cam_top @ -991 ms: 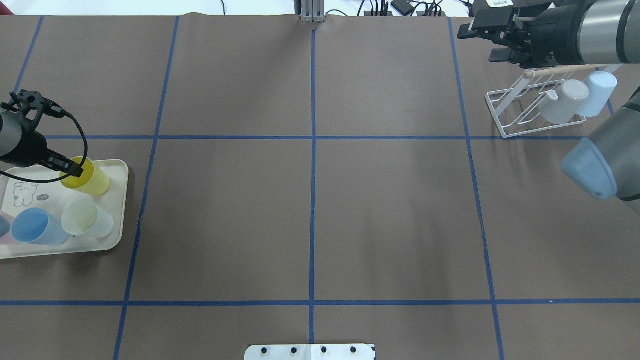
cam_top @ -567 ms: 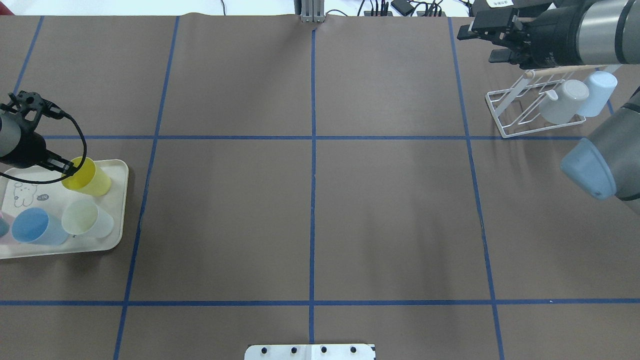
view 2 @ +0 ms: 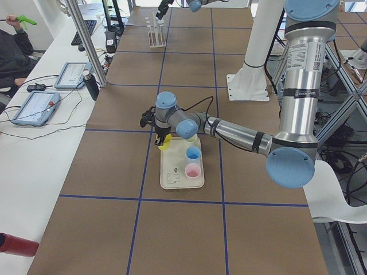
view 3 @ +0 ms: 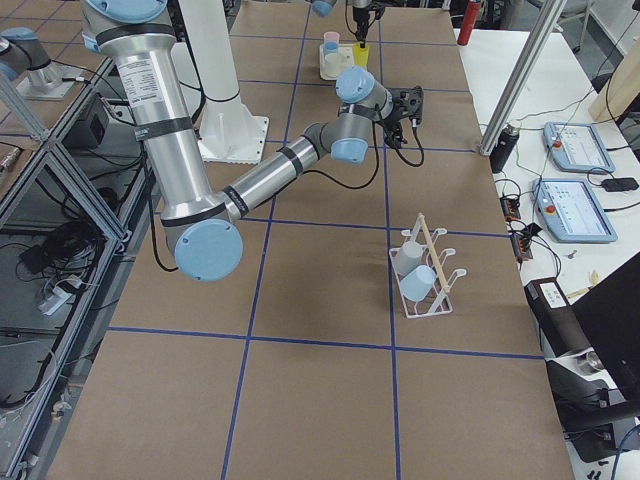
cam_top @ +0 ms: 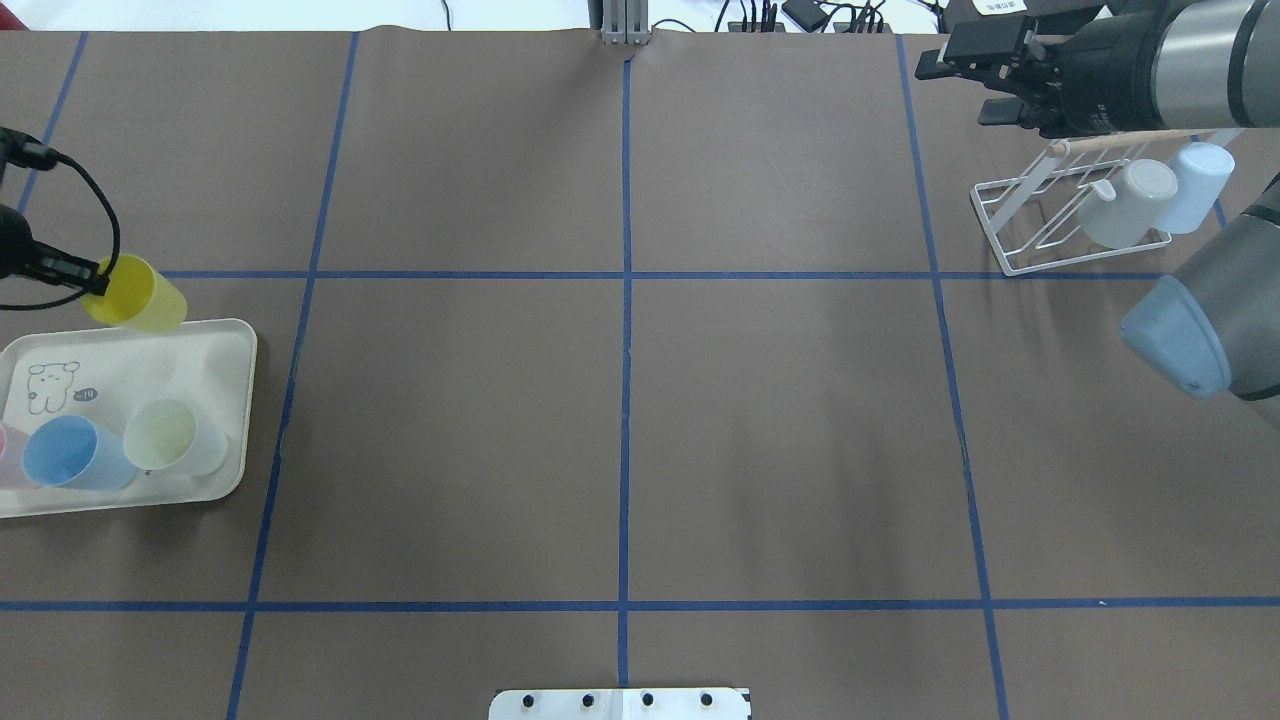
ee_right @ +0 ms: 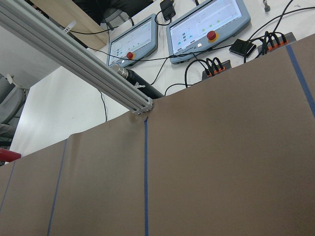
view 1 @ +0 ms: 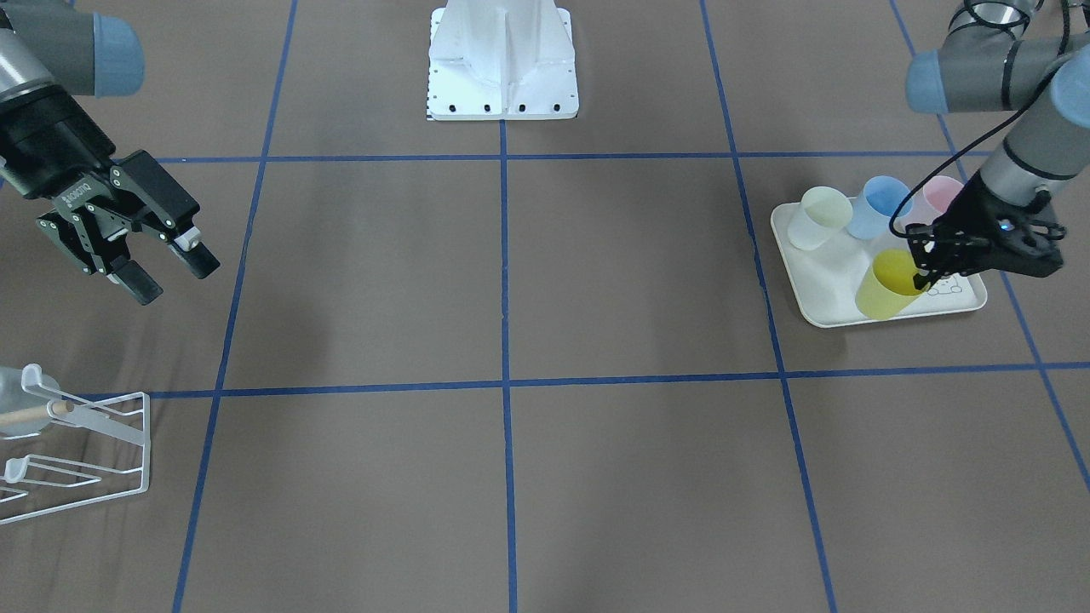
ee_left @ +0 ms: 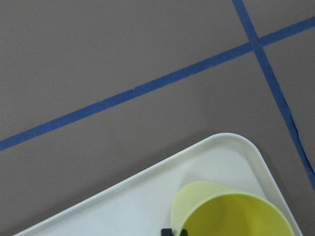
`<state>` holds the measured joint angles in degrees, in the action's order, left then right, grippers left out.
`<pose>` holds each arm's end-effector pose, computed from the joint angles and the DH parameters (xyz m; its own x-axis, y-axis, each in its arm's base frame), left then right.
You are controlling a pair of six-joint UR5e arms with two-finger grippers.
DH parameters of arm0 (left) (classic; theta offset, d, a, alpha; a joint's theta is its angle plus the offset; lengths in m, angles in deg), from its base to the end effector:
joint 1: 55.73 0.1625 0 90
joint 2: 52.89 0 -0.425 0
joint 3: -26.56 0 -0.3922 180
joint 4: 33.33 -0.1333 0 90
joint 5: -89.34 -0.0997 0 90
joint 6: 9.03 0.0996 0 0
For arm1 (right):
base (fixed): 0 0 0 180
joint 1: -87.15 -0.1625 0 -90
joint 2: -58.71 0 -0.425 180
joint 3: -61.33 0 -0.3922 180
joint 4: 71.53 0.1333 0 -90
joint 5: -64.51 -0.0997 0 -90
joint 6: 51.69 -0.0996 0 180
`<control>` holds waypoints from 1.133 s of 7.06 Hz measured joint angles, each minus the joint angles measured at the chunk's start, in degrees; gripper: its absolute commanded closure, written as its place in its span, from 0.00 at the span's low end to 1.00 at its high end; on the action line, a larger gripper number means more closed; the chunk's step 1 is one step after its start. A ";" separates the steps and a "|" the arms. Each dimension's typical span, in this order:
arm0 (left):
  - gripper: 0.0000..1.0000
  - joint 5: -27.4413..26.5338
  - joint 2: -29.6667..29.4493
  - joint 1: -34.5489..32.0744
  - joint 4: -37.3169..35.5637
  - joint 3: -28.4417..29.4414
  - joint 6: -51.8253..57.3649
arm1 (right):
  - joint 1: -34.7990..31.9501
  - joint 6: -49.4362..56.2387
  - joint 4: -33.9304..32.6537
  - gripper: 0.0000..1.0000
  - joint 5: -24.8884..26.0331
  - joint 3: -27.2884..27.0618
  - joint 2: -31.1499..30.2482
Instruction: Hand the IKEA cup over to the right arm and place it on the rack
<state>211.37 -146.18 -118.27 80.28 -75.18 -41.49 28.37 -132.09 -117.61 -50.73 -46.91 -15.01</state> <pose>0.1747 -0.5107 0.4888 0.6992 0.2058 -0.6847 0.0179 0.9523 0.3045 -0.2077 -0.5179 0.2686 0.1953 0.0312 0.9802 -0.5319 0.8431 0.0791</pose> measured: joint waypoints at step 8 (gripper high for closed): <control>1.00 -11.09 -13.43 7.30 38.12 3.61 -75.37 | 12.91 -21.86 5.74 0.00 14.58 3.18 11.37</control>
<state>200.28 -159.61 -110.97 118.40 -71.57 -116.87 41.29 -153.95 -111.87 -36.15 -43.73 -3.64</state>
